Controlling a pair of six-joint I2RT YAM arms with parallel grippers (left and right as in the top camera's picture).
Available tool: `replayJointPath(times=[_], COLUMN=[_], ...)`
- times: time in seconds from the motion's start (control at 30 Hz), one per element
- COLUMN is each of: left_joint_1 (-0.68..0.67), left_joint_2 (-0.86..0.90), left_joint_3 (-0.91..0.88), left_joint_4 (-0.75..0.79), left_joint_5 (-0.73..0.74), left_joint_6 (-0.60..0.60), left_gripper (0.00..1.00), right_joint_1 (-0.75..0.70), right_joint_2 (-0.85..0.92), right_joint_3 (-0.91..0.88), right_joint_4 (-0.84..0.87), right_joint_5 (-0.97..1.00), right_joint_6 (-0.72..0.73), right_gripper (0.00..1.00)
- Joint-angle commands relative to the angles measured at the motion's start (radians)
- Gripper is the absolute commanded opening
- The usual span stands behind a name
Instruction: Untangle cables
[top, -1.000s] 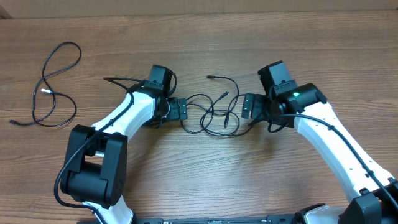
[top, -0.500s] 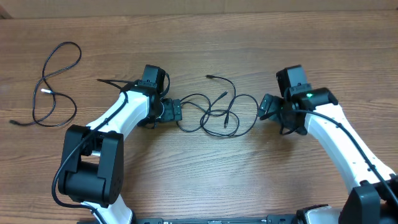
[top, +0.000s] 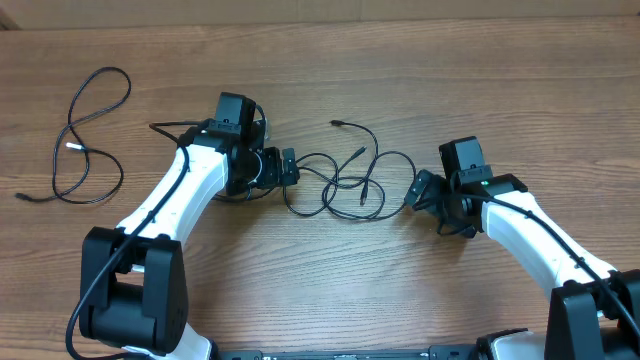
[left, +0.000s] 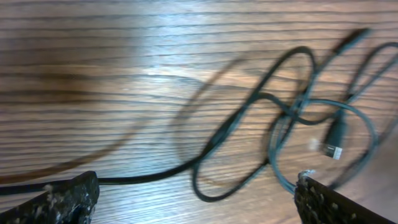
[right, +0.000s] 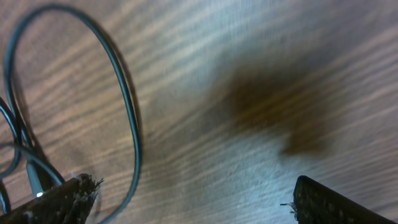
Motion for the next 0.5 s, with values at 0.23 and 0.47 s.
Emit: replayJointPath(times=[0.23,0.47], left_joint_1=[-0.064,-0.135], left_joint_2=[-0.013,0.000], left_joint_3=[-0.001,-0.001], left_joint_4=[0.008,0.036], left_joint_5=[0.023,0.002], left_joint_6=[0.023,0.014], left_gripper=[0.89,0.90], right_joint_1=[-0.001,-0.001], right_joint_2=[-0.001,-0.001], right_joint_3=[-0.013,-0.013], right_joint_4=[0.011,0.014], right_joint_5=[-0.059,-0.058], right_joint_6=[0.037,0.037], right_gripper=[1.00,1.00])
